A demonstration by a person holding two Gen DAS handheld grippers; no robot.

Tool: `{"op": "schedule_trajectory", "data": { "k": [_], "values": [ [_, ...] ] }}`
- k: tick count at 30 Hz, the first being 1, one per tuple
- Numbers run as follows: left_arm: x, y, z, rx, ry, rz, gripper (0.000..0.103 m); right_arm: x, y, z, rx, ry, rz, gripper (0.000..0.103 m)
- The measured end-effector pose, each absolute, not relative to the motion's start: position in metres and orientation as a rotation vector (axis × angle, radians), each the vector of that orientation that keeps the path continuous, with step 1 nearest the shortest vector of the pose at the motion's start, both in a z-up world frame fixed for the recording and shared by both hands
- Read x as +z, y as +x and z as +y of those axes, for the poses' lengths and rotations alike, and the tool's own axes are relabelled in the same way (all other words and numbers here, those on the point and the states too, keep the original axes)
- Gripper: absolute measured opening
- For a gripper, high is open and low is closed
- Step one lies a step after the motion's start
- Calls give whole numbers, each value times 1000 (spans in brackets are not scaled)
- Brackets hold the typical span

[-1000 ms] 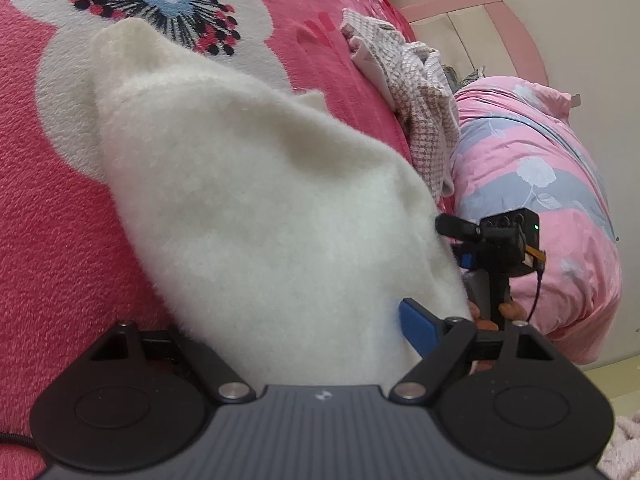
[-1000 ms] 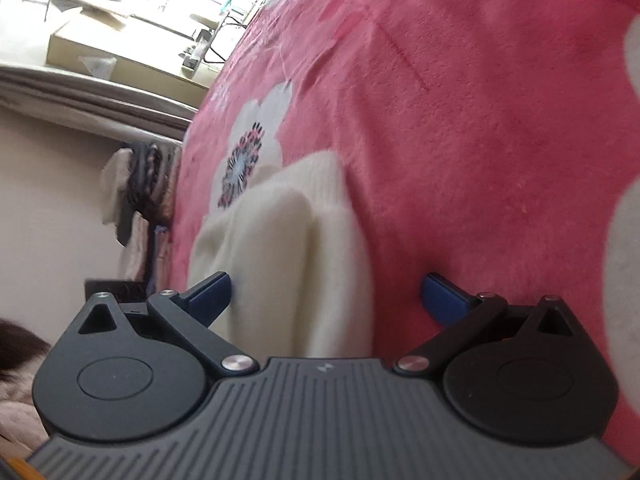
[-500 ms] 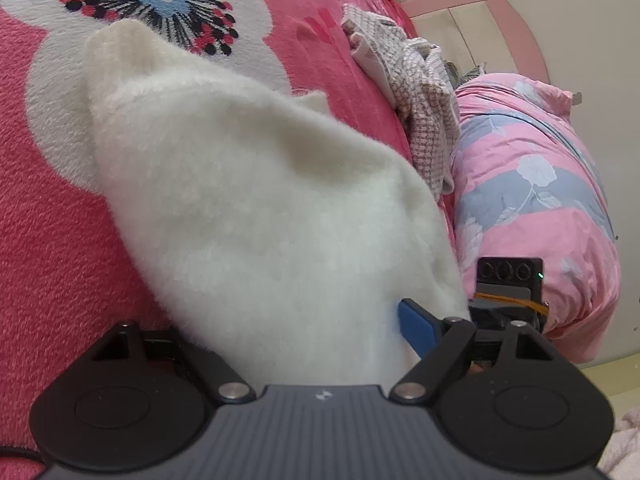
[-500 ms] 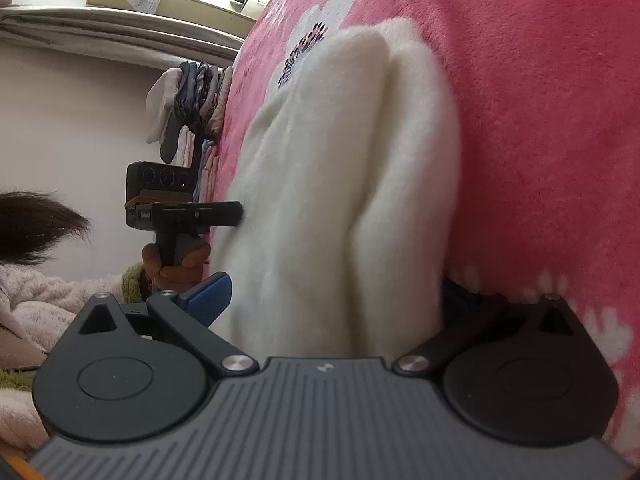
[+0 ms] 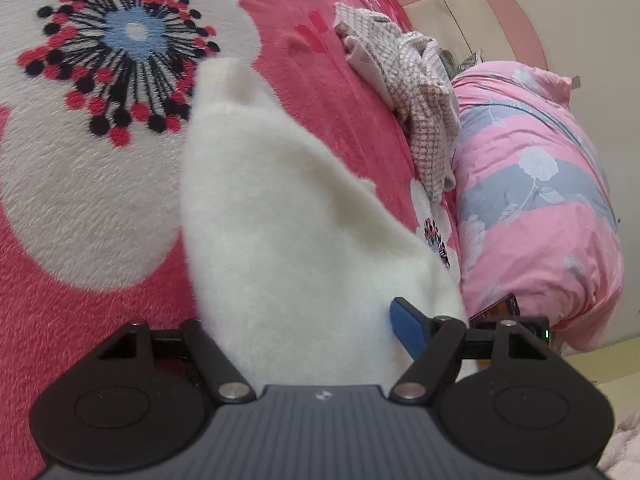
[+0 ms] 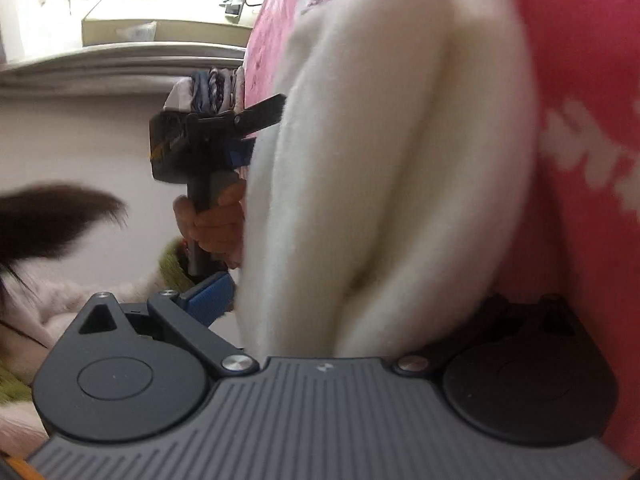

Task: Fold clothes
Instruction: 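Lift the folded sweater with both tools and carry it toward the clothes stack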

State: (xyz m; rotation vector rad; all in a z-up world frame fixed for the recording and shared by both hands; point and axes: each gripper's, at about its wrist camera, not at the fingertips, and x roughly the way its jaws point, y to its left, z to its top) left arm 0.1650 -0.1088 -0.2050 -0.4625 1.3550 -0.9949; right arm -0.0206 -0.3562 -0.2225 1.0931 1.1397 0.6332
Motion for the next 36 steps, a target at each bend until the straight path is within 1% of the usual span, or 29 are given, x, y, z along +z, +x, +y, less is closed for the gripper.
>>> {"op": "schedule_trajectory", "data": {
  "k": [4,7,12,15,18,22,26,30,36],
  "values": [
    [-205,162,-108,-1008,-458,1334,76,-237,-17,-375,608,1267,1088,103],
    [-206,162,-110,-1007,-453,1335,77,-239,-11,-371,605,1276,1044,103],
    [-204,160,-112,-1003,-431,1328,77,-224,-12,-349,605,1130,1013,103],
    [-202,159,-112,-995,-414,1320,74,-212,-18,-334,603,1009,1002,102],
    [-199,157,-112,-971,-403,1319,71,-206,-14,-327,575,958,1007,101],
    [-184,150,-116,-971,-320,1283,64,-198,-17,-319,520,912,1025,89],
    [-174,146,-117,-969,-293,1272,60,-188,-25,-319,476,872,1014,80],
    [-162,139,-116,-966,-273,1244,59,-178,-29,-312,463,810,986,77],
    [-146,127,-106,-951,-292,1200,58,-172,-26,-306,430,808,968,74]
  ]
}}
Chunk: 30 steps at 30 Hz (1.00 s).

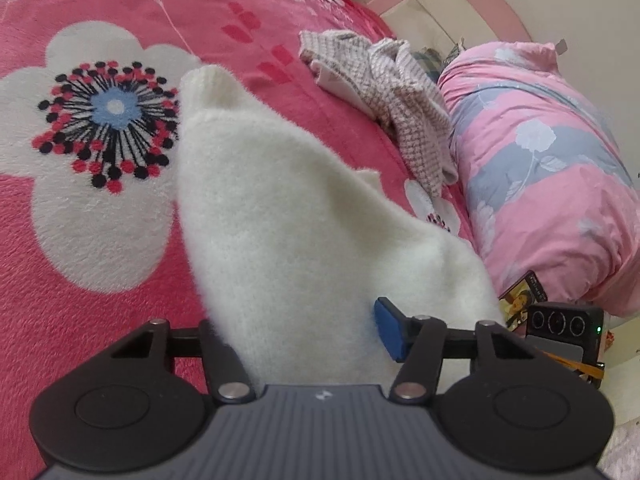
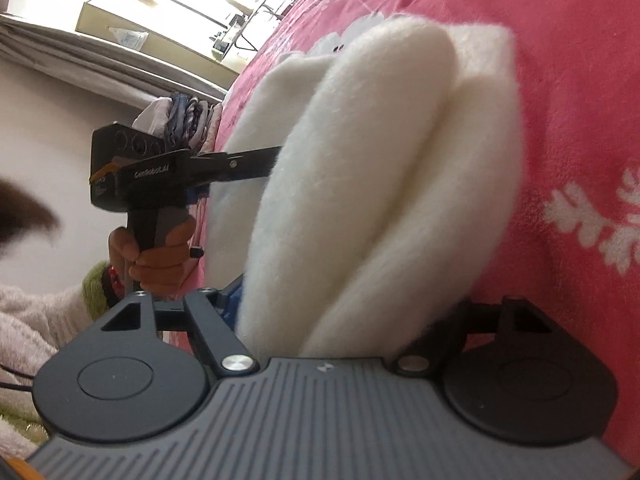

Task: Fold clothes
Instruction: 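Lift the folded sweater with both tools and carry it toward the clothes stack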

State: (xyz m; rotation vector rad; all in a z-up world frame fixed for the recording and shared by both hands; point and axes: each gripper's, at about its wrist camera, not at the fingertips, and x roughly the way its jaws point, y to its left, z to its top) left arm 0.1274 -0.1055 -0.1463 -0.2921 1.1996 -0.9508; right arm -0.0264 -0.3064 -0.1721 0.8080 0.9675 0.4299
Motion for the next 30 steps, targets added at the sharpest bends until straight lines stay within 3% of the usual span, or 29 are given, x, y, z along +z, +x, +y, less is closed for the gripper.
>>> {"op": "schedule_trajectory", "data": {
  "k": [14,30],
  "values": [
    [-72,109,-42,-840,-362,1033,56,-128,3,-250,466,724,896,71],
    [161,74,141,-339,-284,602,55,26,166,-90,957,705,778,71]
  ]
}}
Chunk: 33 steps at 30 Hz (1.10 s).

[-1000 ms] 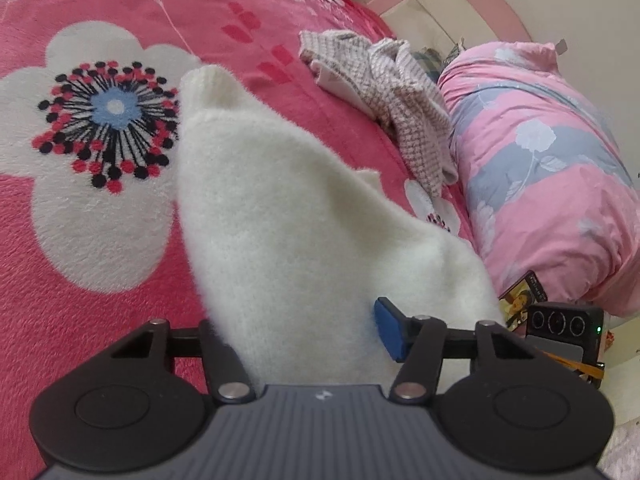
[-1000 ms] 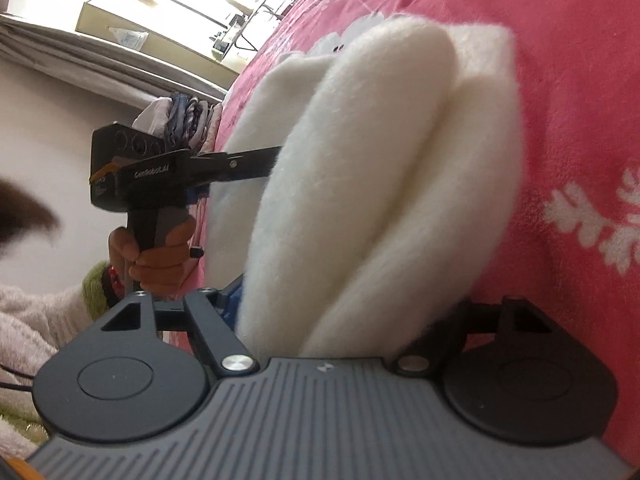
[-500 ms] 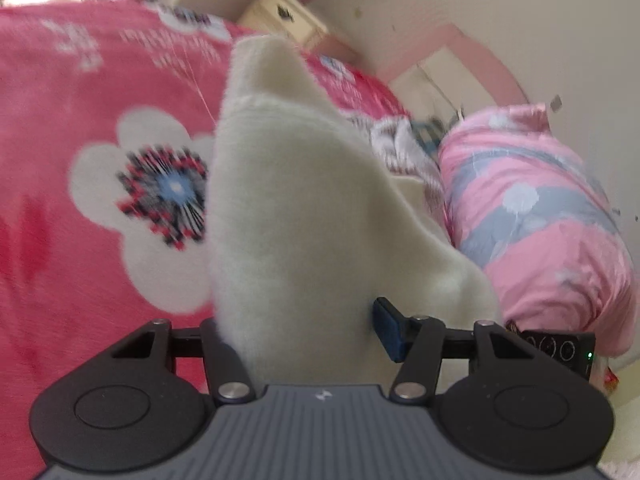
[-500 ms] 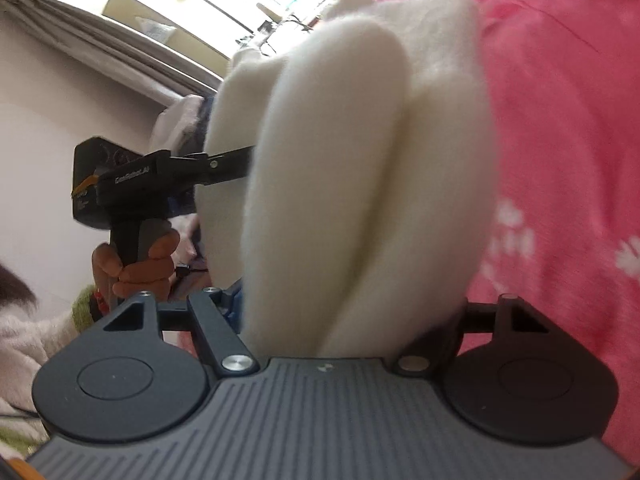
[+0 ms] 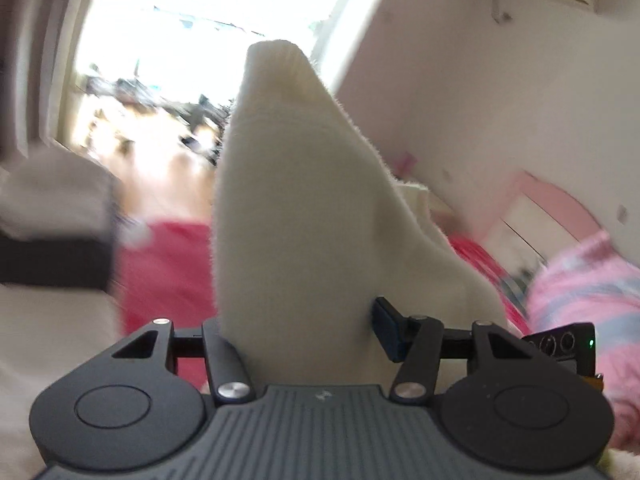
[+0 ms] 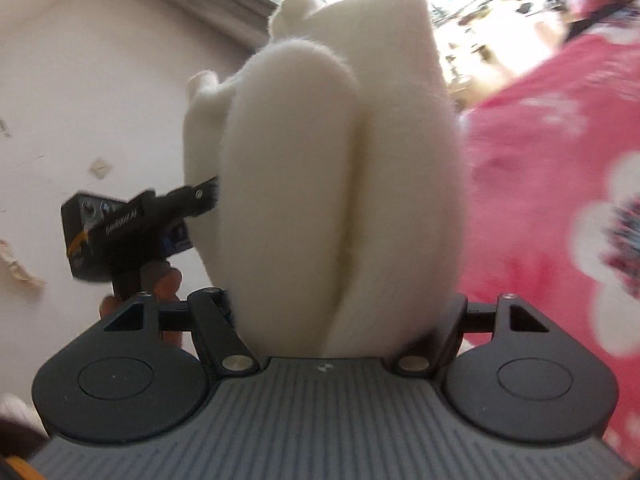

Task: Fold clothes
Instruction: 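Lift the folded sweater with both tools and carry it toward the clothes stack, then lower the held sweater onto the stack of folded clothes with both tools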

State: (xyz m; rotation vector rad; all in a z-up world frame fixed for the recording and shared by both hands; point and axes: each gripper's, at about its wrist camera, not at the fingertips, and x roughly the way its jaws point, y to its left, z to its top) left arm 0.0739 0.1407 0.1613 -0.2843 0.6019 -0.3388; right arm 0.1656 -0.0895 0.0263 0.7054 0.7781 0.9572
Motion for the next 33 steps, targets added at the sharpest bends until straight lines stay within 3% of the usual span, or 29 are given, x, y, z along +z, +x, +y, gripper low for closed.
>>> {"op": "schedule_trajectory", "data": {
  "k": [7,14,26,33],
  "values": [
    [173,71,245,-126,-327,562,55,48,238,36,1126,670,871,71],
    [123,87,334,17,-423,620,57,-1,271,155,1204,744,1031,71],
    [-7,141,425,88,-537,800,52,-133,317,214,1095,896,1259,69],
    [-4,139,431,10,-588,722,52,-131,324,209,1108,896,1225,69]
  ]
}}
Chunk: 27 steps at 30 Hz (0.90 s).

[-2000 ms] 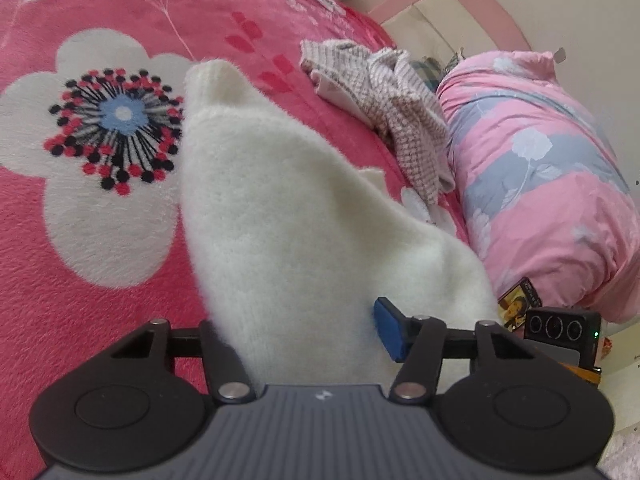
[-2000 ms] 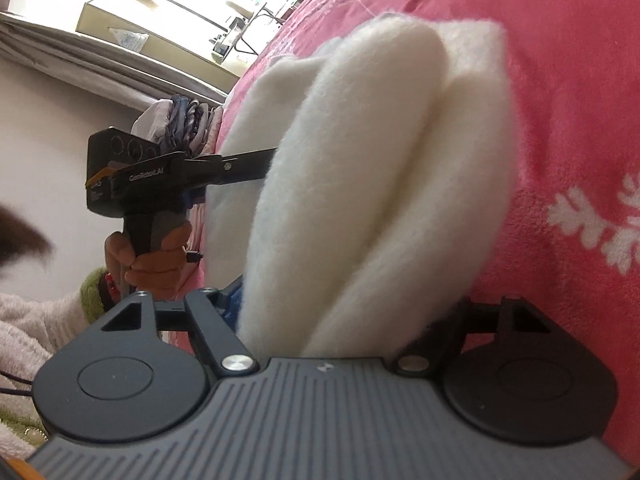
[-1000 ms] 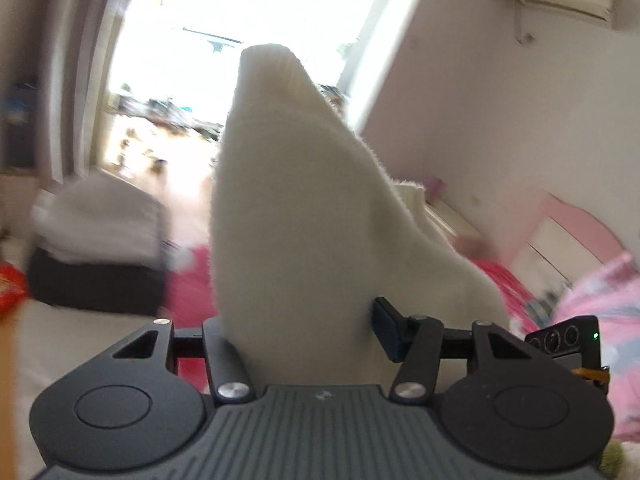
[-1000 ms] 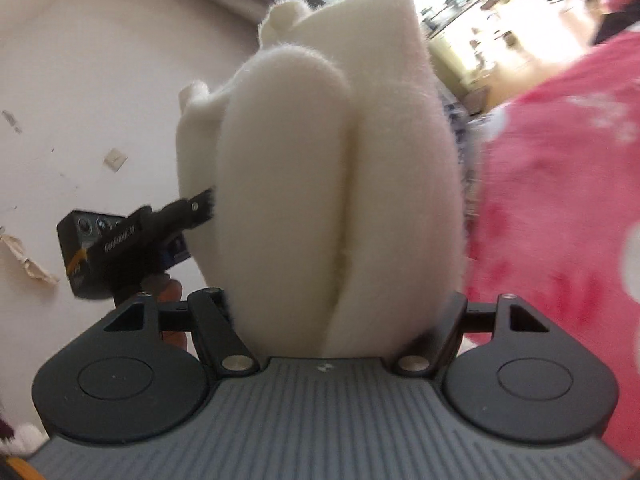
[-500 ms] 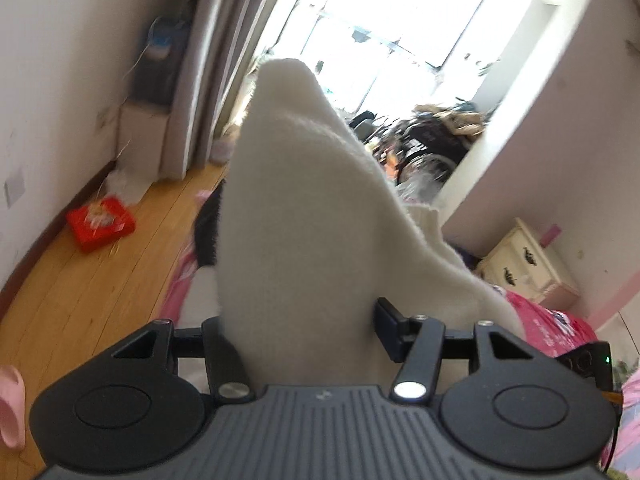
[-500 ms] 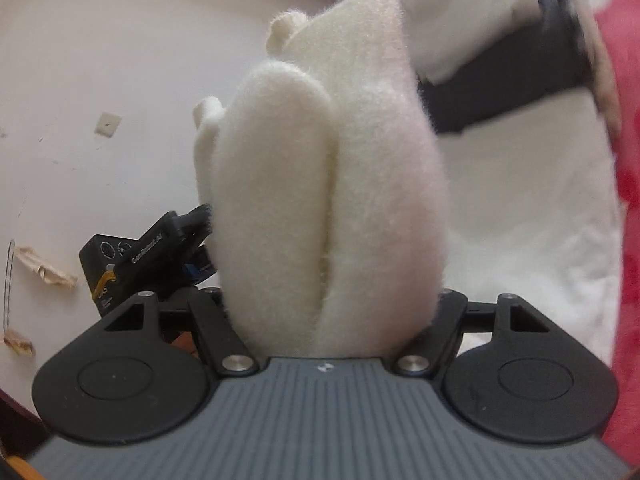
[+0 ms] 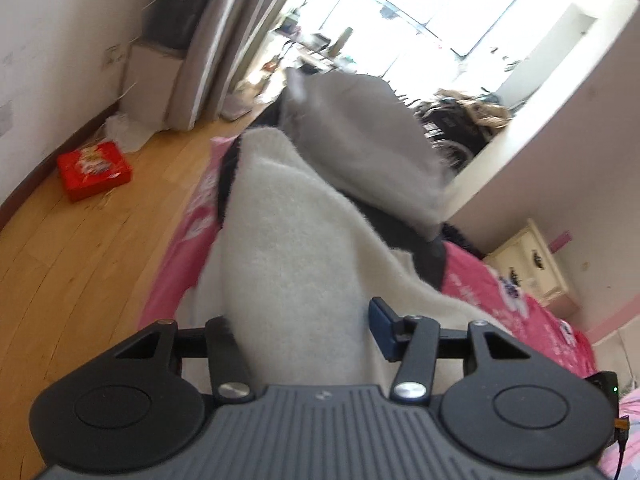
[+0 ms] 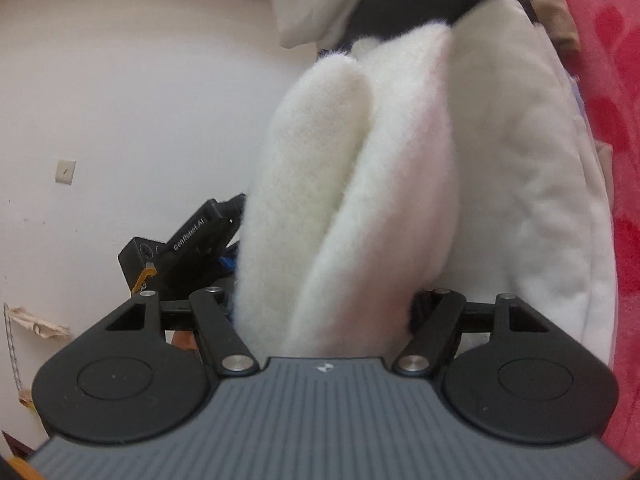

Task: Fold clothes
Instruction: 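Lower the held sweater onto the stack of folded clothes with both tools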

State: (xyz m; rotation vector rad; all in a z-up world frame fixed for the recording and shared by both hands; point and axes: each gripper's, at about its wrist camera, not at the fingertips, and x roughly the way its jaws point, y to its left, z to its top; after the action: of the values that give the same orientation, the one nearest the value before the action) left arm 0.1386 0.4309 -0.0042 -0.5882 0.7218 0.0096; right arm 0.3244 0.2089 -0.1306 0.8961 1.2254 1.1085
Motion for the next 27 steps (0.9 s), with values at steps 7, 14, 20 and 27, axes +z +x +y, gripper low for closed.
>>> {"op": "schedule_trajectory", "data": {
  "k": [7,14,20,27],
  "values": [
    [-42,168,414,14,-575,817,56,-159,316,188,1053,959,1250,69],
    [-34,165,417,-5,-628,803,64,-171,324,168,1029,1026,1282,72],
    [-5,120,417,53,-621,686,66,-157,350,140,950,918,1164,80],
    [22,65,401,115,-469,606,69,-70,300,68,942,626,822,79]
  ]
}}
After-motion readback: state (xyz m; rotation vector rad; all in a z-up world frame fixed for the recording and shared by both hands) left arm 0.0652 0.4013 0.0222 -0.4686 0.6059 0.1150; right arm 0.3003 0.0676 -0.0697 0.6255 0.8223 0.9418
